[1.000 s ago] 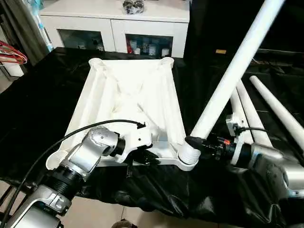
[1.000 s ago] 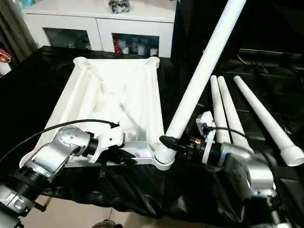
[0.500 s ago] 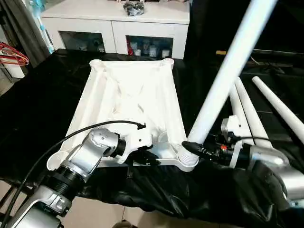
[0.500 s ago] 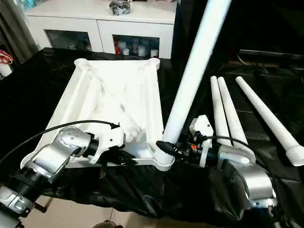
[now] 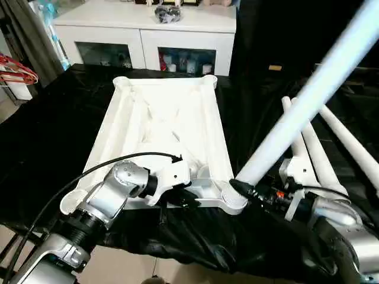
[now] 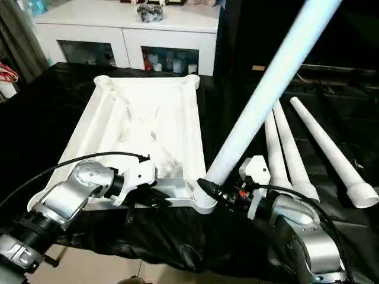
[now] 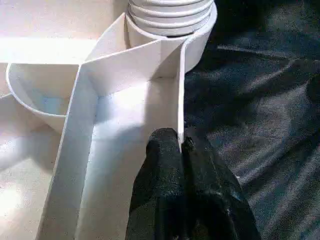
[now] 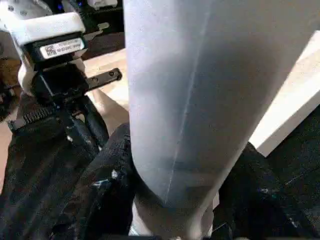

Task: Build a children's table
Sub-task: Insert table leg to table base

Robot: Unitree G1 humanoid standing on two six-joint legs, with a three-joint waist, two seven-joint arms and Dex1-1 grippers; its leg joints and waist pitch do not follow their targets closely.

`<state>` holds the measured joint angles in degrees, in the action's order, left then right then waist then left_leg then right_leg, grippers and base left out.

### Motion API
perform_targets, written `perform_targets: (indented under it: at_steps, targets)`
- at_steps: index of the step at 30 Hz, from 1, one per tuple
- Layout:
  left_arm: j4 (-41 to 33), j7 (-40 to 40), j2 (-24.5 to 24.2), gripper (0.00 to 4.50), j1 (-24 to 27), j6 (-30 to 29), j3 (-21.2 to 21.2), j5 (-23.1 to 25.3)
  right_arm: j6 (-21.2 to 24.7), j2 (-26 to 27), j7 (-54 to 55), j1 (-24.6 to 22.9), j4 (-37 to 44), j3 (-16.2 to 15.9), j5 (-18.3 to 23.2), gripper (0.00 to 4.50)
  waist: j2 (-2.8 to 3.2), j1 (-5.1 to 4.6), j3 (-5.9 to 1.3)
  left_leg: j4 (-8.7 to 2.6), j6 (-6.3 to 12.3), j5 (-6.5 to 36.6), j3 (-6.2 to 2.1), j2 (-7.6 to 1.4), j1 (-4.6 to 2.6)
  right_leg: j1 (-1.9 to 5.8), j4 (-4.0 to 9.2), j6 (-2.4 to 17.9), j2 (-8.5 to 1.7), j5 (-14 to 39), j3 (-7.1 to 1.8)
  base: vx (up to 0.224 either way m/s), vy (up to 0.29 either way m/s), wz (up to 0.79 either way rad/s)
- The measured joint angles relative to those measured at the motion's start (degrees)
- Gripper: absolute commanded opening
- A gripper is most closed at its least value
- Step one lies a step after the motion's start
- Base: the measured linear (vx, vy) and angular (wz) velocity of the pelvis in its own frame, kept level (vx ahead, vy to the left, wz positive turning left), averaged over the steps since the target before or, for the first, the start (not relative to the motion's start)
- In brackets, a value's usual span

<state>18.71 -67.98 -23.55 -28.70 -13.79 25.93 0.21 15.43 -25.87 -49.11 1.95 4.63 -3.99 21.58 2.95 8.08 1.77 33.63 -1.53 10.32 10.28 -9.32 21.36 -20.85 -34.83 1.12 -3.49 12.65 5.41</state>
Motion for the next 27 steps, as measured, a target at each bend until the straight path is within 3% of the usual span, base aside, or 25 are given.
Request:
perform_targets:
  at_steps: [7,14,19,22,27]
  targets:
    - [0.0,0.0,-0.4,0.00,0.0,0.1,0.1,0.2,-0.6,-2.9,-3.1,3.9,-0.4,-3.8,-4.1,1.85,-0.29,-0.16,-0.15,0.00,0.00,0.0,0.00,0.00,-0.10,0.06,-0.02,-0.2,0.00,0.1,-0.01,0.000,0.000,0.00]
    - [-0.2,-0.4,-0.6,0.00,0.0,0.1,0.2,0.6,0.0,-4.9,-7.9,9.2,-4.2,-6.5,-4.5,1.85,-0.80,-0.21,-0.28,-0.03,0.00,0.0,0.02,0.00,-0.14,0.09,-0.02,-0.1,0.00,0.0,-0.05,0.000,0.000,0.00]
    - [-0.3,-0.5,-1.0,0.00,0.1,-0.1,0.2,0.7,0.1,-4.2,-10.5,11.9,-7.7,-6.6,-4.7,1.85,-0.91,-0.43,-0.31,-0.04,0.00,0.0,0.02,0.00,-0.21,0.12,-0.03,0.0,0.01,0.0,-0.04,0.000,0.000,0.00]
    - [-0.4,-0.4,-1.3,0.00,0.1,-0.5,0.1,0.7,0.2,-3.1,-11.1,13.4,-10.4,-6.5,-3.9,1.85,-1.05,-1.10,-0.29,-0.03,0.00,0.0,0.02,0.00,-0.28,0.16,-0.05,-0.1,0.01,0.1,-0.04,0.000,0.000,0.00]
    - [-0.5,-0.1,-1.3,0.00,0.1,-0.8,-0.1,0.7,0.1,-2.3,-11.3,13.1,-12.1,-5.3,-2.6,1.85,-1.36,-1.61,-0.14,-0.03,0.00,0.0,0.02,0.00,-0.32,0.20,-0.04,-0.1,0.00,0.1,-0.04,0.000,0.000,0.00]
